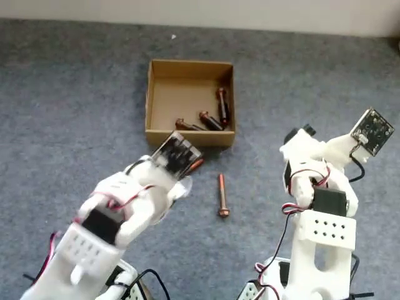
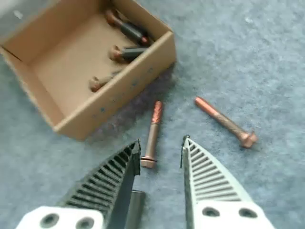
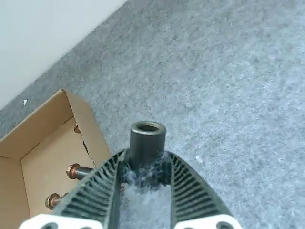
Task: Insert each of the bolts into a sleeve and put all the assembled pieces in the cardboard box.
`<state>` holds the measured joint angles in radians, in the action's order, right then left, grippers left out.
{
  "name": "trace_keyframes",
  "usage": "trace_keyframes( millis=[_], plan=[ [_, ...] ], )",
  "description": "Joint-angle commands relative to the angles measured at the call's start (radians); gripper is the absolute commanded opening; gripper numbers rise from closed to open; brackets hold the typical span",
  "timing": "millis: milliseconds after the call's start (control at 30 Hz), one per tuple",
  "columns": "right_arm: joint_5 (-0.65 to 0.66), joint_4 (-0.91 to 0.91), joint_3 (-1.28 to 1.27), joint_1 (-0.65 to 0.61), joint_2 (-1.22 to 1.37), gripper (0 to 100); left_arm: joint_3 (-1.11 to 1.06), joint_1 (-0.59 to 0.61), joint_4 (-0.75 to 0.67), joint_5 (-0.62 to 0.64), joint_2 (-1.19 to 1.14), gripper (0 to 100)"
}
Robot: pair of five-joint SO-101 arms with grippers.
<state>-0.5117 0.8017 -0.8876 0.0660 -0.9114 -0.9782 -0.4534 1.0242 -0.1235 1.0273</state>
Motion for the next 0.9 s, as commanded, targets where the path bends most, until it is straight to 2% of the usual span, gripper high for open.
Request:
trace_keyframes(
  millis=[0,267,433,867],
  plan=[
    [-0.011,-0.035,0.008,0.013,-0.033,0.4,0.137,-0.082,-0.025,0.117,-0.217,17],
    [-0.006,-0.035,0.008,0.013,-0.033,0.4,0.303,-0.193,-0.026,0.399,-0.599,17],
    [-0.005,-0.035,0.008,0.013,-0.033,0.4,0.421,-0.211,-0.026,0.575,-0.789,17],
    [-0.005,-0.035,0.008,0.013,-0.033,0.4,0.704,-0.213,-0.026,0.598,-1.265,17]
  ],
)
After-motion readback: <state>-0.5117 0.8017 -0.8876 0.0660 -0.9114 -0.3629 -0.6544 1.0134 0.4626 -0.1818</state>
